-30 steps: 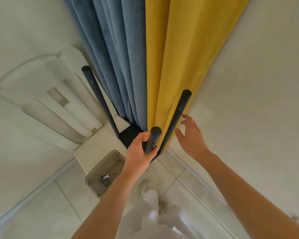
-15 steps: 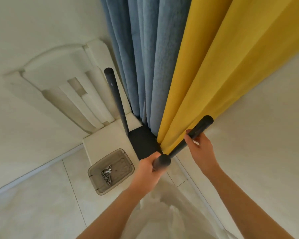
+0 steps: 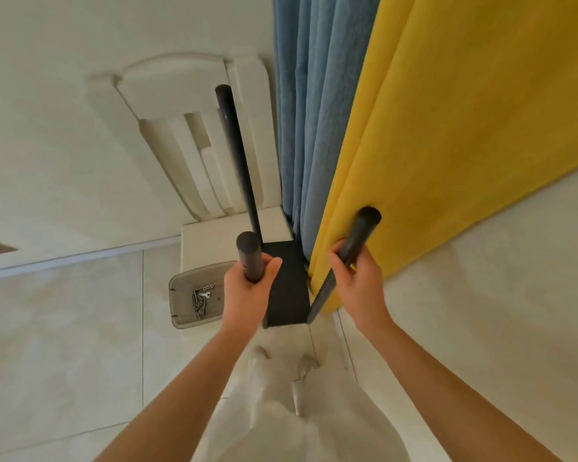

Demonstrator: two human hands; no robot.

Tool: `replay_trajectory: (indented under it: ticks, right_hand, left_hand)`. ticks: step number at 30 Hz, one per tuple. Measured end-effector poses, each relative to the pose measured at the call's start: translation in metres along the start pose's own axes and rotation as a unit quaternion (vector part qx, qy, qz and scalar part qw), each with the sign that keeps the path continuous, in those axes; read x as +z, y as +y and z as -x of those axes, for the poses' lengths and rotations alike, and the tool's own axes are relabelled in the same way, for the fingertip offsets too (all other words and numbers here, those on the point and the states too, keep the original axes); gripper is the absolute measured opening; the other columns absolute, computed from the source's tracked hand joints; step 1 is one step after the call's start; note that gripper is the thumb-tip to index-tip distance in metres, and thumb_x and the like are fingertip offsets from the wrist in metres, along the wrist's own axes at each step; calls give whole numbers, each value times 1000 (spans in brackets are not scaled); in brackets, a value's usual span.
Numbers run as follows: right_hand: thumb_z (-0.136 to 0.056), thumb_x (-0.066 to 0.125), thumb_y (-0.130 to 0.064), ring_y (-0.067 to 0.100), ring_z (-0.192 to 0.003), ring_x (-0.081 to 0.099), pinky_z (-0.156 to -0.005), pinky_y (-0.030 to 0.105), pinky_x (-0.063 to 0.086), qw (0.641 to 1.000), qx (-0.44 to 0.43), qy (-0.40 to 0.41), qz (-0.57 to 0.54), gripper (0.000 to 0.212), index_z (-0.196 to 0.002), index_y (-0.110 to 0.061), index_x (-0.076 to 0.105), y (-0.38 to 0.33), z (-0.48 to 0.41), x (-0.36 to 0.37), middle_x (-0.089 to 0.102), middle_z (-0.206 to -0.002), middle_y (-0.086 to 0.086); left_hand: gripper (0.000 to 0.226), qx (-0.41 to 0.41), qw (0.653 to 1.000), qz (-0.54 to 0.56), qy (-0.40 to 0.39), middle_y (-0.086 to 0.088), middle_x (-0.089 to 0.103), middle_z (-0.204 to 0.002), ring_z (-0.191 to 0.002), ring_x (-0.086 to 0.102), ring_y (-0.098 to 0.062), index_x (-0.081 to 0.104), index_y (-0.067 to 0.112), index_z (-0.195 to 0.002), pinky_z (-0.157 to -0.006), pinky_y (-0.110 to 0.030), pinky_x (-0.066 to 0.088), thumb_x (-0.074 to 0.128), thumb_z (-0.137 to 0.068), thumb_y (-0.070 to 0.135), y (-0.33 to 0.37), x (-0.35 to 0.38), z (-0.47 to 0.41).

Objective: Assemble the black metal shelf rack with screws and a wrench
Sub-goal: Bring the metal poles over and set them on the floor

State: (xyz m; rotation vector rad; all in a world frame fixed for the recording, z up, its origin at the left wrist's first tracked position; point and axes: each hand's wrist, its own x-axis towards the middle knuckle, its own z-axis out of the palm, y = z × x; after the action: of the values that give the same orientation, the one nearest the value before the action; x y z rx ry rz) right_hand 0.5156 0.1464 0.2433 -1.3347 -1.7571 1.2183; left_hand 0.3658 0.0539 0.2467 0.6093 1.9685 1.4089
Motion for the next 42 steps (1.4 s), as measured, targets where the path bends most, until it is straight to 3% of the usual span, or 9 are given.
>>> replay_trajectory:
  ticks: [3,7,11,14,20,24,28,36,42]
  right_hand:
    - [-96,61,-23,7,-76,62,-70,16,50,1000,-21,2,-11,13,-104,-13,58,-15,-2,5,61,-80,-2]
    - [-97,58,-25,0,-78,60,-68,9,47,998,-52,1,-22,15,-110,-23,51,-36,5,11,58,-83,-6]
    - [-96,59,-27,-8,-86,60,-69,2,45,998,-53,-19,-28,14,-106,-28,49,-49,14,12,60,-86,-8]
    - [-95,61,-27,-1,-84,60,-70,5,47,996,-90,-19,-21,13,-104,-25,52,-61,18,4,59,-81,-9]
    - [-90,55,-43,11,-70,60,-61,17,53,982,-173,-32,-72,11,-98,-39,50,-114,24,-16,57,-78,-7]
    - [-88,55,-47,9,-65,60,-58,19,53,976,-190,-43,-101,28,-103,-24,54,-145,29,-28,56,-73,-7]
    - [-92,61,-38,7,-68,60,-60,15,51,964,-214,-67,-146,22,-109,-26,59,-167,41,-40,63,-79,-6]
    - [-88,57,-46,10,-70,59,-65,19,51,948,-236,-116,-180,45,-121,-16,57,-202,70,-28,58,-81,-4]
    - [-89,58,-43,7,-65,57,-58,14,48,942,-240,-158,-175,40,-118,-16,58,-215,104,5,58,-78,-3]
  left_hand:
    - [15,19,999,26,21,7,65,-70,-64,60,1,66,29,-79,-60,-6,48,74,-89,21,10,-10,1]
    - [15,25,999,29,36,6,66,-75,-69,63,-5,66,34,-78,-64,-9,51,74,-89,27,15,-24,6]
    - [14,17,997,43,64,7,66,-76,-68,63,4,66,36,-79,-59,-8,49,74,-88,29,22,-32,14]
    - [11,9,995,42,86,13,68,-75,-73,65,1,66,31,-80,-63,-13,47,74,-87,31,34,-35,20]
    - [9,67,982,107,141,0,63,-68,-62,61,-5,68,30,-82,-60,-13,54,74,-87,35,83,-47,40]
    - [14,121,967,127,185,3,59,-59,-55,58,-11,67,35,-77,-59,-15,53,72,-90,33,113,-51,61]
    - [16,156,948,138,241,2,54,-54,-49,55,-13,66,36,-76,-55,-17,53,72,-91,35,135,-57,85]
    - [17,161,930,158,290,9,47,-51,-44,47,-9,66,35,-74,-50,-22,51,72,-90,33,144,-90,131]
    - [18,151,915,146,345,8,47,-50,-42,46,-8,66,33,-73,-48,-21,50,72,-90,33,130,-129,162]
